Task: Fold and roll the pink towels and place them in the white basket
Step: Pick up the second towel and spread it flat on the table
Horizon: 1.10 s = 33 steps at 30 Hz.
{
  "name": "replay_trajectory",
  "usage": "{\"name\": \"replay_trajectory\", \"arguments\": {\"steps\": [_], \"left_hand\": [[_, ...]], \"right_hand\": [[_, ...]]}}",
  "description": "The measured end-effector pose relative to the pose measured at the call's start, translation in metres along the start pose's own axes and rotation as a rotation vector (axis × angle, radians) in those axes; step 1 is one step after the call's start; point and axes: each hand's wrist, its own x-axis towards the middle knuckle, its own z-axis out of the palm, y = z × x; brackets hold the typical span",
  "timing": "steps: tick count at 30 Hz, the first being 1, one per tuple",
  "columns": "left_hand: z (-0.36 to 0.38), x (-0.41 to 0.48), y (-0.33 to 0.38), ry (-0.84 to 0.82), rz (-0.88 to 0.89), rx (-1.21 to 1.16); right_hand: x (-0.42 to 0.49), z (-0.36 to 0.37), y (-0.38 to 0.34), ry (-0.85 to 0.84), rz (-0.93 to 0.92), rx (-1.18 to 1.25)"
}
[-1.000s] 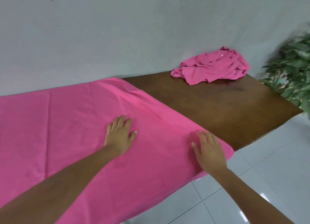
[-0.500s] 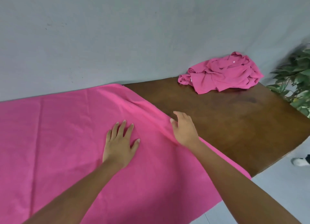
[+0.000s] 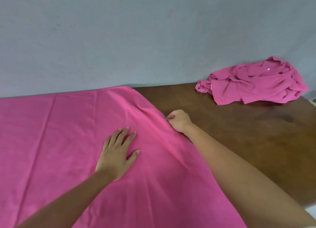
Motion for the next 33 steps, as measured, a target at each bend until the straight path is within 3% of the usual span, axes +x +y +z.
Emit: {"name": "replay_trajectory", "arguments": {"steps": [5,20,23,27,29,33], "left_hand": [[-0.001,0.000,0.002,0.005,-0.004,-0.001],[-0.003,-0.002,0.003,-0.005,-0.016,0.010],[-0.004,-0.001,0.004,-0.003,-0.012,0.005],[-0.006,-0.002,0.005,-0.005,-0.010,0.007],[-0.007,-0.002,0.005,-0.006,-0.011,0.006],[-0.005,-0.002,0.005,-0.010,-0.010,0.009]], "right_hand": [[0.017,-0.010,-0.001,0.004,-0.004,-0.062],[0.000,-0.083,-0.040,0.390,-0.337,-0.373],[-0.027,-0.061,-0.037,0.256,-0.411,-0.354],[-0.059,-0.033,-0.018,-0.113,-0.474,-0.310],[-0.061,-0.033,-0.010,-0.100,-0.440,-0.275],[-0.047,-0.051,0.007,0.097,-0.228,-0.165]]}}
